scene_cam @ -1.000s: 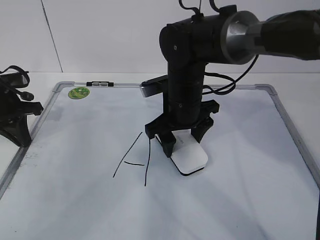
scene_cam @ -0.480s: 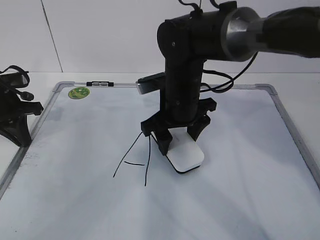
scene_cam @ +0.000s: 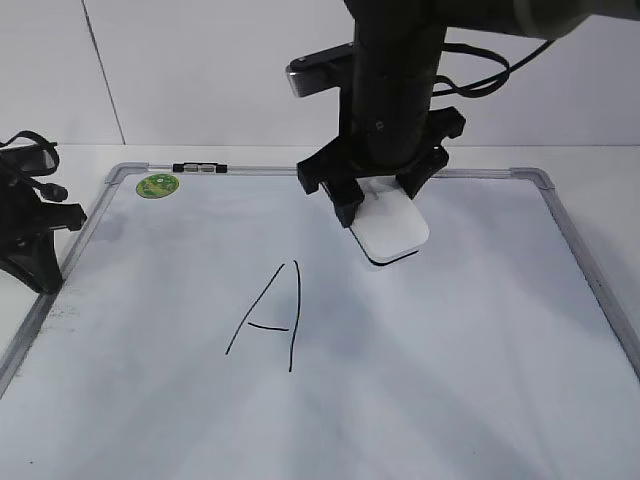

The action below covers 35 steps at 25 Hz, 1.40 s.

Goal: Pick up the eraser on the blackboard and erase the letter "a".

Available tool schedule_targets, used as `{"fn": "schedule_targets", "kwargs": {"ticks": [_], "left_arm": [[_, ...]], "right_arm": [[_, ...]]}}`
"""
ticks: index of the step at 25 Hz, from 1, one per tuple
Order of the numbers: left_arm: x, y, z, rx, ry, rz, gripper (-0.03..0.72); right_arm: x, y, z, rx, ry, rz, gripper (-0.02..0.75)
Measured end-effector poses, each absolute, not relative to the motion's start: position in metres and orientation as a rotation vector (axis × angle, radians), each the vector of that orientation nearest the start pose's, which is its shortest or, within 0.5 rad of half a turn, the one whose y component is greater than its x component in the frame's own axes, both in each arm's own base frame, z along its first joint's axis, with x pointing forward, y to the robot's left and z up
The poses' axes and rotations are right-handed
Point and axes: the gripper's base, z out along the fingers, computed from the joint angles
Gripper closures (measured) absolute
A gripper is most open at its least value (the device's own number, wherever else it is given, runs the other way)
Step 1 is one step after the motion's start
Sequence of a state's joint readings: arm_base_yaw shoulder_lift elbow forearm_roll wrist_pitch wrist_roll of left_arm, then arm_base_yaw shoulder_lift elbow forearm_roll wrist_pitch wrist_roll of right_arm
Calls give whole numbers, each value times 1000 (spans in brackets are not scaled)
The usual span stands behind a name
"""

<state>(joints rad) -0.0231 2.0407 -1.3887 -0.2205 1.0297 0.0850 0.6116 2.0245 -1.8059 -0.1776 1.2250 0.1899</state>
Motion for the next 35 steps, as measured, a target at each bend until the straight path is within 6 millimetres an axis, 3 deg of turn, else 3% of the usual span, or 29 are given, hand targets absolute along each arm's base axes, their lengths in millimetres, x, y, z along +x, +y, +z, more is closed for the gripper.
{"fn": "schedule_targets", "kwargs": {"ticks": [5, 12, 19, 25, 35], "left_arm": [[384, -26, 152, -12, 3145, -297, 671], [384, -26, 152, -12, 3145, -297, 671], [385, -21, 152, -32, 3142, -296, 671], [385, -21, 152, -32, 3142, -296, 671], [385, -22, 152, -35, 3142, -301, 671]], "right_arm": [[362, 224, 277, -575, 2742, -200, 176], [358, 198, 315, -425, 2682, -172, 176], [355, 141, 346, -228, 2657, -175, 176], [346, 93, 342, -90, 2712, -231, 176], [342, 49, 315, 51, 2820, -293, 176]]}}
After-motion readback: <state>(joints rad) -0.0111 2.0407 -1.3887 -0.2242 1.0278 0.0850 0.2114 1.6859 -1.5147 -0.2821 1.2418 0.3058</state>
